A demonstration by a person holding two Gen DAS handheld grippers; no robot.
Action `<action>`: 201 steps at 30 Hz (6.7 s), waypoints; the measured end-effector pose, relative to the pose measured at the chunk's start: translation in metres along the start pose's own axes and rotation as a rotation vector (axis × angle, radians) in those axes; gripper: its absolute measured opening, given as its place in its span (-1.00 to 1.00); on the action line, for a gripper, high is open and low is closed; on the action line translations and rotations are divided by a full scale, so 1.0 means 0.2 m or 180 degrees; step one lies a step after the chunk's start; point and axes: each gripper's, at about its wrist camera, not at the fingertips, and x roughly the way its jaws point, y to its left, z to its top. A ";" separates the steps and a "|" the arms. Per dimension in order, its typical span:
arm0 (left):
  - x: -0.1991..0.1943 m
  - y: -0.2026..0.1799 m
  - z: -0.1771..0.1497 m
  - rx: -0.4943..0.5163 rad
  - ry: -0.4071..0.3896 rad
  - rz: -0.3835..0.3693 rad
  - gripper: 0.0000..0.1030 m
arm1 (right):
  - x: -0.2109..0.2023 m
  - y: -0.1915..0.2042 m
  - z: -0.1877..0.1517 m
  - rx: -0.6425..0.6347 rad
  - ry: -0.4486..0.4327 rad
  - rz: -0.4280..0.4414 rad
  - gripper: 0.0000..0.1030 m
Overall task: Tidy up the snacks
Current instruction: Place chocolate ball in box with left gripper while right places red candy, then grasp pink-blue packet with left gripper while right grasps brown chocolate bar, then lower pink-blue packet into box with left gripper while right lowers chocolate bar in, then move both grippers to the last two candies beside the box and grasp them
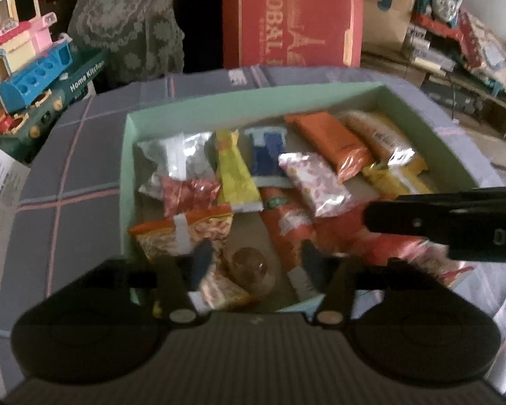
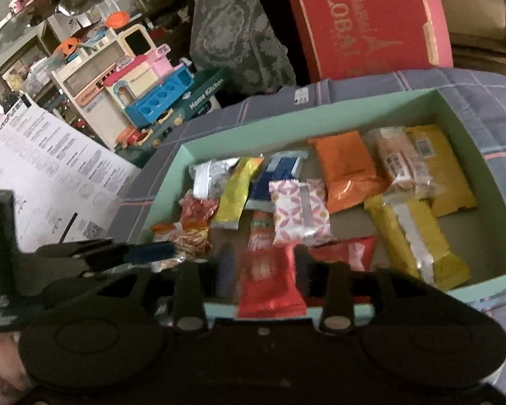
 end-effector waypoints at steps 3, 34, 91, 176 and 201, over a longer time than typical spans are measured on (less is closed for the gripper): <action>-0.06 -0.02 -0.01 0.0002 -0.0180 0.0202 0.92 | -0.05 -0.02 0.00 0.0063 -0.0140 -0.0053 0.56; -0.14 0.02 -0.45 -0.0788 0.0306 0.0451 1.00 | -0.32 -0.25 -0.45 0.0415 0.0038 -0.0444 1.00; -0.12 0.13 -0.55 -0.0477 0.0244 0.0351 -0.37 | 0.00 0.09 -0.56 -0.0775 0.0305 -0.0539 -0.29; 0.06 -0.78 -0.13 0.0084 0.0192 -0.0300 0.72 | -0.48 -0.79 -0.44 0.0958 -0.0289 -0.0686 1.00; 0.14 -1.10 -0.22 0.0905 0.0259 -0.0994 -0.15 | -0.50 -0.93 -0.55 0.1285 -0.0394 -0.0619 1.00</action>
